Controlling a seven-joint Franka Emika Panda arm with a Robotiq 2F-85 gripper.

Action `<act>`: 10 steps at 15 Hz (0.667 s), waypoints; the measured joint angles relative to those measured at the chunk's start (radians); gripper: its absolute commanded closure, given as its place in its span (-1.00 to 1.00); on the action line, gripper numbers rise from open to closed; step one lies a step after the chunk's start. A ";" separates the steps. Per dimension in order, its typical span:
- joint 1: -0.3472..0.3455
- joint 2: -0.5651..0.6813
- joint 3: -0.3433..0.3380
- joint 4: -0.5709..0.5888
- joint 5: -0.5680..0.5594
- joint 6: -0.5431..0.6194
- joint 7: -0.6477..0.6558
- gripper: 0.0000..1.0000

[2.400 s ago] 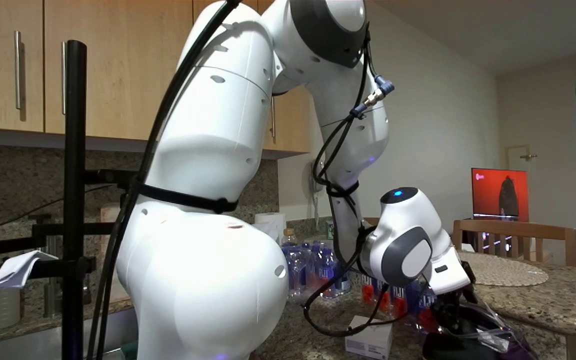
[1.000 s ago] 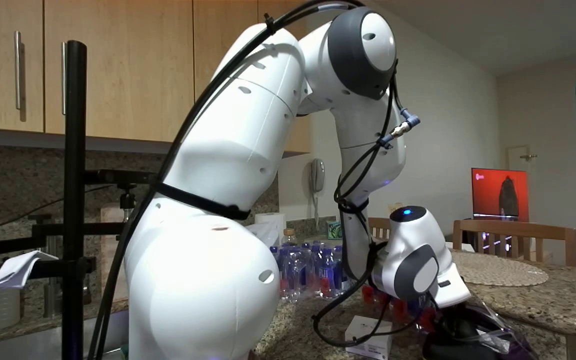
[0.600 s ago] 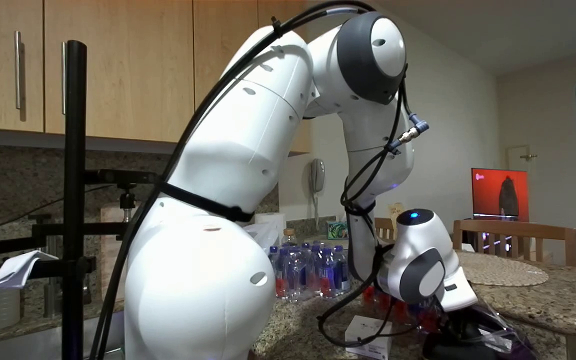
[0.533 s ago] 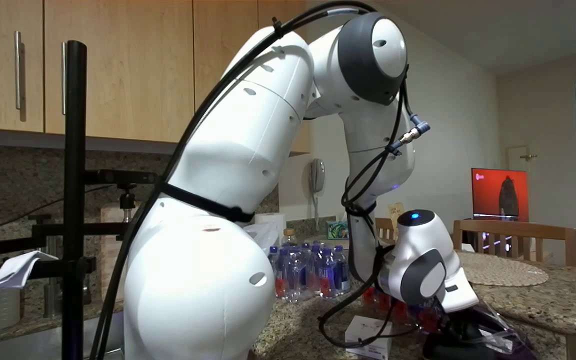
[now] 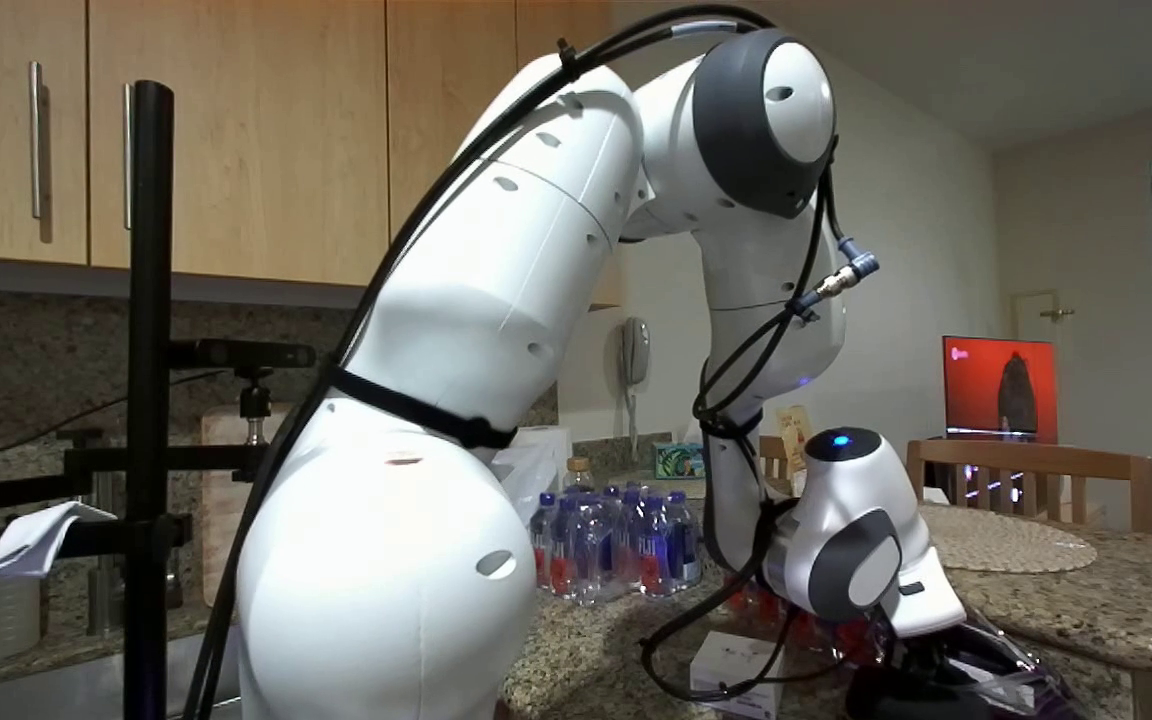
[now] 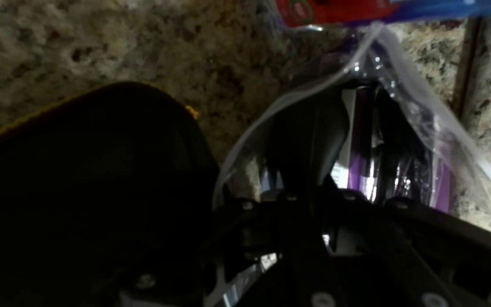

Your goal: Remove the turkey baster from the Ziploc bag on the right.

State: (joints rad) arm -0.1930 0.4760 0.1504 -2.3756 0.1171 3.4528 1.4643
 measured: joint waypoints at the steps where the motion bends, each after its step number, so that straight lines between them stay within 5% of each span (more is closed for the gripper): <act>1: -0.012 0.003 0.011 0.002 0.000 0.000 0.000 0.85; 10: -0.099 -0.040 0.093 -0.021 -0.102 0.000 -0.004 0.85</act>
State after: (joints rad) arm -0.2919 0.4357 0.2438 -2.3962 0.0155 3.4529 1.4603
